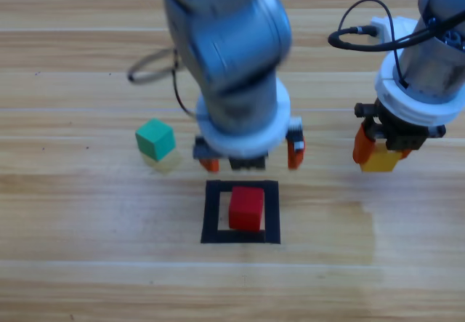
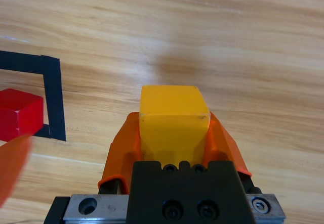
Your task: Stack the blocks in the rectangular block: red at the bottom, yellow in the middle, green on top
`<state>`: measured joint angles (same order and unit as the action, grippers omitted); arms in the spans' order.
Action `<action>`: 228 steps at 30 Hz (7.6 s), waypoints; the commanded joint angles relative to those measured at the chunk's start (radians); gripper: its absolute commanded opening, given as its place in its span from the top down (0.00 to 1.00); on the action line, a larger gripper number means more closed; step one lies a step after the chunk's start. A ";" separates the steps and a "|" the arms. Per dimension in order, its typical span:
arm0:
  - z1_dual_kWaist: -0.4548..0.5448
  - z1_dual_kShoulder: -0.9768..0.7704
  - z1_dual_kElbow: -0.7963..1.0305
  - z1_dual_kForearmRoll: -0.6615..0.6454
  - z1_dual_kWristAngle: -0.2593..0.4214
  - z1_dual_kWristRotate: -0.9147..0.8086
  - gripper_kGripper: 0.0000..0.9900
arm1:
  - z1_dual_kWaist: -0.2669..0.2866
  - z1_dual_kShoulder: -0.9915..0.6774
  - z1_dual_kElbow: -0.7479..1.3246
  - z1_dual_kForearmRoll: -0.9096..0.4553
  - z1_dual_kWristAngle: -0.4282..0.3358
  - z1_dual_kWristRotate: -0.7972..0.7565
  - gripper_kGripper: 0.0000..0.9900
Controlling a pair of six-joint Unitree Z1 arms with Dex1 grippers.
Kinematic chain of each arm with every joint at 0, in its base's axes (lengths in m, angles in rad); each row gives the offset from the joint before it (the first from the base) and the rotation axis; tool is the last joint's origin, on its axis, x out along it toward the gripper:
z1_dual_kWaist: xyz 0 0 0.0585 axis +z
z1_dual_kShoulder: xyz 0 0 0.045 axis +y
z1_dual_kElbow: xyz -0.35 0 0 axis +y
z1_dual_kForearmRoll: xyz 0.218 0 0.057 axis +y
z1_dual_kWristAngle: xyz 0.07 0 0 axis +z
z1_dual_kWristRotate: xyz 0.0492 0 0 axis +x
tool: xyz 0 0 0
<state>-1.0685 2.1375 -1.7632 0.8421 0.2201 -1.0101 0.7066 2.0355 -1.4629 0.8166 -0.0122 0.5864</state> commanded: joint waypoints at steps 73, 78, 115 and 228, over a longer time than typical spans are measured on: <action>0.685 -0.375 0.337 -0.092 -0.450 0.996 0.02 | 0.343 0.393 -0.652 0.383 -0.037 0.440 1.00; 0.685 -0.375 0.341 -0.095 -0.452 0.996 0.02 | 0.350 0.405 -0.660 0.385 -0.040 0.443 1.00; 0.687 -0.357 0.383 -0.130 -0.449 0.989 0.01 | 0.352 0.445 -0.729 0.415 -0.045 0.429 0.03; 0.484 0.004 0.392 -0.386 -0.275 1.035 0.32 | 0.372 -0.413 0.190 -0.114 0.327 -0.787 0.00</action>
<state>-0.5660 2.1193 -1.3863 0.4642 -0.0596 0.0348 1.0471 1.5789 -1.2988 0.7191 0.3045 -0.2065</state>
